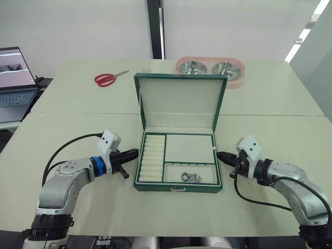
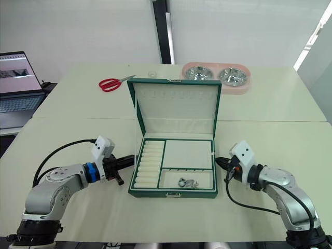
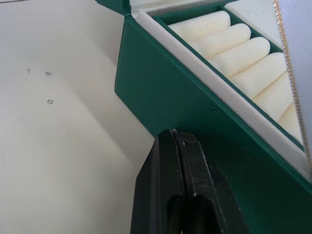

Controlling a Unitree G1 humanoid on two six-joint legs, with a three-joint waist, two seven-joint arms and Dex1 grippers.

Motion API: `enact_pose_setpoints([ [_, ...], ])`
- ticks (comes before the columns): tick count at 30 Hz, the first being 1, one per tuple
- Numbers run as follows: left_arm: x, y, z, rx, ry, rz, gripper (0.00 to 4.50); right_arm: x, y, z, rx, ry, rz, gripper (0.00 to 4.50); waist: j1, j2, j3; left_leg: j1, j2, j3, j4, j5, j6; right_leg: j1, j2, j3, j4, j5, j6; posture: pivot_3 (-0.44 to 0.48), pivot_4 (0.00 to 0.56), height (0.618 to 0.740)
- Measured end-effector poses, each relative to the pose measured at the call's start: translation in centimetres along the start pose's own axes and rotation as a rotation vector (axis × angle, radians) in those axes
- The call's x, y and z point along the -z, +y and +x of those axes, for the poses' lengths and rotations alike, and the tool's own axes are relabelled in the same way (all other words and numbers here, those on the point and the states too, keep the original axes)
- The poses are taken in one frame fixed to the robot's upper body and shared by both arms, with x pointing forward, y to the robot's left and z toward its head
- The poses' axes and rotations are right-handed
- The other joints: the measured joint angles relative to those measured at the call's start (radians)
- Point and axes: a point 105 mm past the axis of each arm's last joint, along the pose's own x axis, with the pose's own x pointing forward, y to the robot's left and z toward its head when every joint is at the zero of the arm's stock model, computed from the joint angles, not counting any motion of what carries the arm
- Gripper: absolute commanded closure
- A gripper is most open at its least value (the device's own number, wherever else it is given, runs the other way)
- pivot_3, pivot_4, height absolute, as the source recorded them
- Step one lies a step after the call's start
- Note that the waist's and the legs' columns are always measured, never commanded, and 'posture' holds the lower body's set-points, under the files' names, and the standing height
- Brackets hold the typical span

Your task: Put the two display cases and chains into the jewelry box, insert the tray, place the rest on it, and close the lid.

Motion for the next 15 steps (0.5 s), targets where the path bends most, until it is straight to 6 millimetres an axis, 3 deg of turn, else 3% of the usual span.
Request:
enact_pose_setpoints([
  [15,0.3,-0.3,-0.8,-0.004,0.027,-0.014,4.5,0.5,1.6,-0.7,-0.059,0.023,0.011,4.47,-0.001,0.0,0.0,0.0,0.0,0.0,0.0,0.0,0.0,0.0,0.0,0.0,0.0,0.0,0.0,0.0,0.15,0.74],
])
